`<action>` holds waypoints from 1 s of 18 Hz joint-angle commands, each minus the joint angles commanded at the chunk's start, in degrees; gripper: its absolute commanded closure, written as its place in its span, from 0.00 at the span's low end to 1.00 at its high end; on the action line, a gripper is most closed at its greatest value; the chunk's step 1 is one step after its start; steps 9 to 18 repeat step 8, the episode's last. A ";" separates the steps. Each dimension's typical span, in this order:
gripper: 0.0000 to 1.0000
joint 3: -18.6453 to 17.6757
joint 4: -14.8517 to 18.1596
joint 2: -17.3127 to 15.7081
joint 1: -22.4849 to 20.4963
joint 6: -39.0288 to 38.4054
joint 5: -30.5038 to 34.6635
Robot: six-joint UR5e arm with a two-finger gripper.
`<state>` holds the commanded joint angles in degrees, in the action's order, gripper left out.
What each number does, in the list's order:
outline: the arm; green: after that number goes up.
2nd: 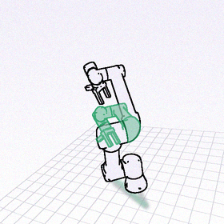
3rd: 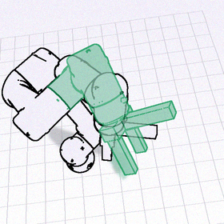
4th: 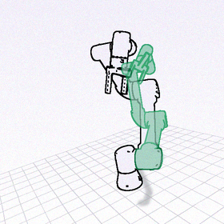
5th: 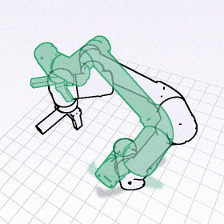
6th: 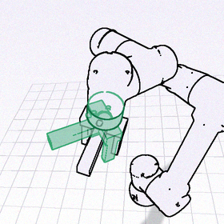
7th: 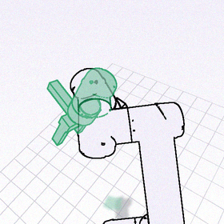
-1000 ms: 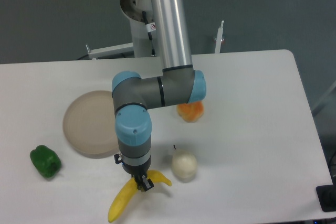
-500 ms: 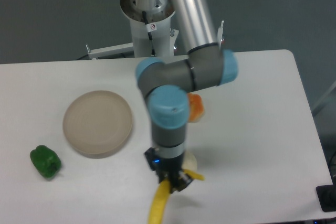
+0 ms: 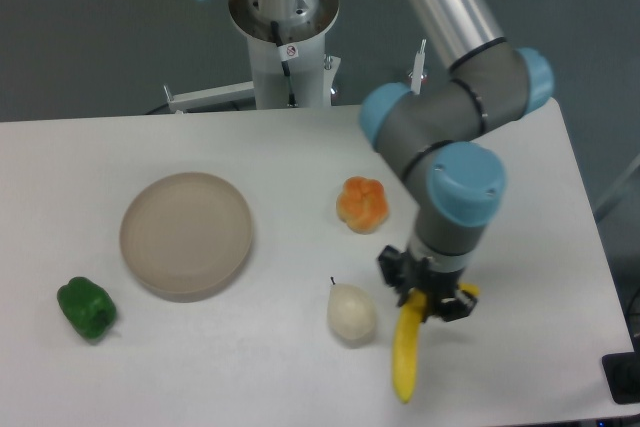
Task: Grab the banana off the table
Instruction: 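Lift the banana and carry it back toward the arm's start position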
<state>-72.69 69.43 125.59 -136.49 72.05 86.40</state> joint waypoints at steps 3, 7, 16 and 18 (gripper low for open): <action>1.00 0.53 0.62 0.26 -0.18 5.55 1.14; 1.00 1.14 0.70 0.79 -0.10 6.00 2.72; 1.00 1.06 0.70 0.79 -0.09 6.61 3.51; 1.00 1.06 0.70 0.79 -0.09 6.61 3.51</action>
